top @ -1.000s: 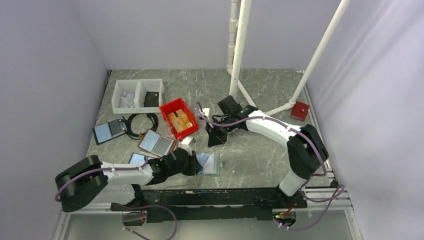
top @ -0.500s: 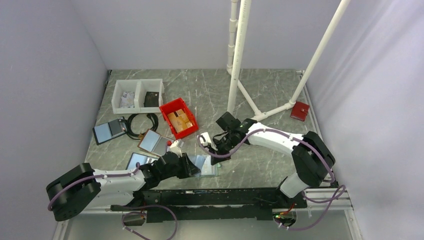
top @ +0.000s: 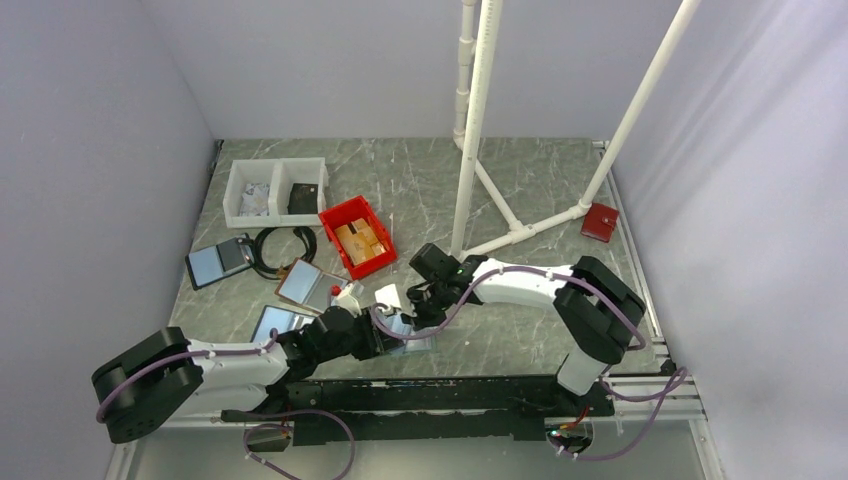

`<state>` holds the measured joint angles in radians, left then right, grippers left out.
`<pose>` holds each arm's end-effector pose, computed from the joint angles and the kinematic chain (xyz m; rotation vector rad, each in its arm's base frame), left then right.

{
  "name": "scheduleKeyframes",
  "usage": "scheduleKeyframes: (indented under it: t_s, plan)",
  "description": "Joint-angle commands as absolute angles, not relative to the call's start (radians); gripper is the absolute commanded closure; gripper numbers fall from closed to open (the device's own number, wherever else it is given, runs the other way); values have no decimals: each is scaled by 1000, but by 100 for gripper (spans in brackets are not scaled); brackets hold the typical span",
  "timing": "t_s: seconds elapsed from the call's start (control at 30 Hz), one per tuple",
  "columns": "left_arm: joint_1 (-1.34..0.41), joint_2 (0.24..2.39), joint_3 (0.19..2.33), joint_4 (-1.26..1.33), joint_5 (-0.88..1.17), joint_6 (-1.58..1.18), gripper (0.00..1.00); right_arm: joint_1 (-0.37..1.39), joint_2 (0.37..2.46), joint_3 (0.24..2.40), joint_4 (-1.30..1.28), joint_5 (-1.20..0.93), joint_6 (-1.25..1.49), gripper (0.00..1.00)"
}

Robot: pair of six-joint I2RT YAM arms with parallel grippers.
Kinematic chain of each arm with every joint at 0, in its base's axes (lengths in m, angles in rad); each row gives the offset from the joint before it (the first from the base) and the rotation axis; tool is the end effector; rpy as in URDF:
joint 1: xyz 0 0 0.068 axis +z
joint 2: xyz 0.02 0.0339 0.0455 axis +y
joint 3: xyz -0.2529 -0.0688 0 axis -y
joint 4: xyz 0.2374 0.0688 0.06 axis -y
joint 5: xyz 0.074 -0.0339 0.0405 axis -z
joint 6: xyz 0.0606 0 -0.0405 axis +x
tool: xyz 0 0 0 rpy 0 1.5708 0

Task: Take the credit cards out of the card holder
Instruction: Open the card holder at the center of the board.

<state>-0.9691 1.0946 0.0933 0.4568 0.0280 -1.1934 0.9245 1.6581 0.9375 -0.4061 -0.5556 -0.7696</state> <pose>0.1105 -0.1640 0.1010 -0.2507 2.3962 -1.2140 0.1635 0.2699 0.1406 -2.0874 1.6182 0.7954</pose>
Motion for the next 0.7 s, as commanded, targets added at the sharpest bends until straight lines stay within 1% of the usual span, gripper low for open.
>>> scheduleKeyframes:
  t_s: [0.0, 0.1, 0.2, 0.27, 0.43, 0.57, 0.67]
  plan:
    - [-963, 1058, 79, 470, 47, -1186, 59, 943, 1708, 981, -336, -472, -698, 96]
    - [-962, 1009, 70, 454, 57, -1162, 48, 945, 1721, 1001, -330, -483, -653, 96]
    - [-960, 919, 69, 370, 53, -1136, 36, 945, 1734, 1023, -331, -495, -618, 96]
    - [-959, 824, 86, 252, 42, -1119, 29, 945, 1743, 1034, -332, -506, -597, 96]
    - [-957, 595, 182, -151, 3, -1066, 16, 945, 1768, 1072, -346, -540, -557, 96]
    - [-958, 452, 242, -379, -45, -1037, 10, 945, 1793, 1099, -361, -577, -534, 96]
    - [-957, 378, 255, -414, -4, -1004, 9, 945, 1811, 1130, -378, -616, -503, 96]
